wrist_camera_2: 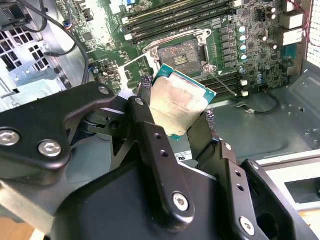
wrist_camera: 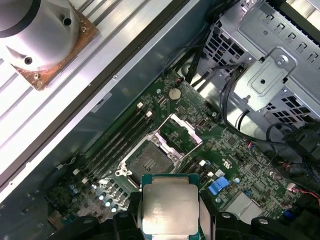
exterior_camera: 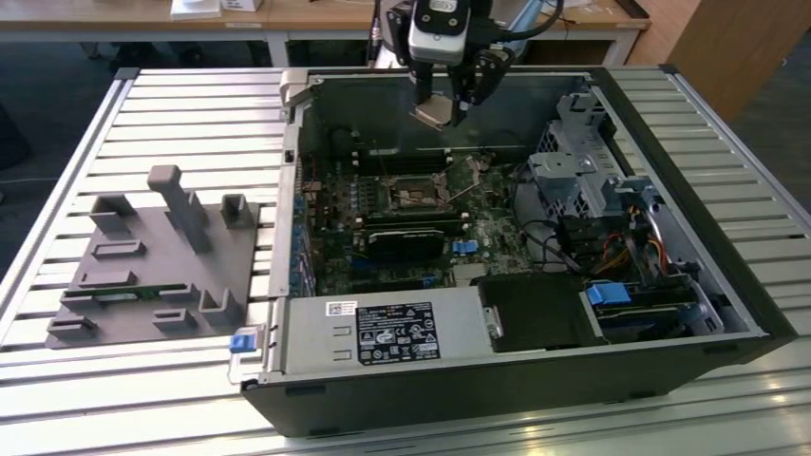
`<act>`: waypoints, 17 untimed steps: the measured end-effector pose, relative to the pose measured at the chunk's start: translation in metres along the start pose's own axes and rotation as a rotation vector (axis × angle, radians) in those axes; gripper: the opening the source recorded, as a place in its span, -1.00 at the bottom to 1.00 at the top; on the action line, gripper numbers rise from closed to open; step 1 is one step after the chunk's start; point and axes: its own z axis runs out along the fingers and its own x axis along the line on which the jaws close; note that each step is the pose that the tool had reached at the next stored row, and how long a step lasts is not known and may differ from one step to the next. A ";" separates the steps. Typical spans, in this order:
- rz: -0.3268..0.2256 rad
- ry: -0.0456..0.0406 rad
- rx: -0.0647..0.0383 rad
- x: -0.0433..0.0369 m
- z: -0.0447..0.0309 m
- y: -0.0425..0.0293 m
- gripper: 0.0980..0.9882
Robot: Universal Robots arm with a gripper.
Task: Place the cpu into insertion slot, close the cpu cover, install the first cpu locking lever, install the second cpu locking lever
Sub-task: 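Place the cpu into insertion slot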
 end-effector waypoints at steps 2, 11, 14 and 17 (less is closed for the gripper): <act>0.010 -0.0009 0.000 0.0000 0.0000 0.0000 -0.01; 0.056 -0.0050 -0.001 0.0000 0.0000 0.0000 -0.01; 0.072 -0.0064 -0.001 0.0000 0.0000 0.0000 -0.01; 0.088 -0.0078 -0.002 0.0000 0.0000 0.0000 -0.01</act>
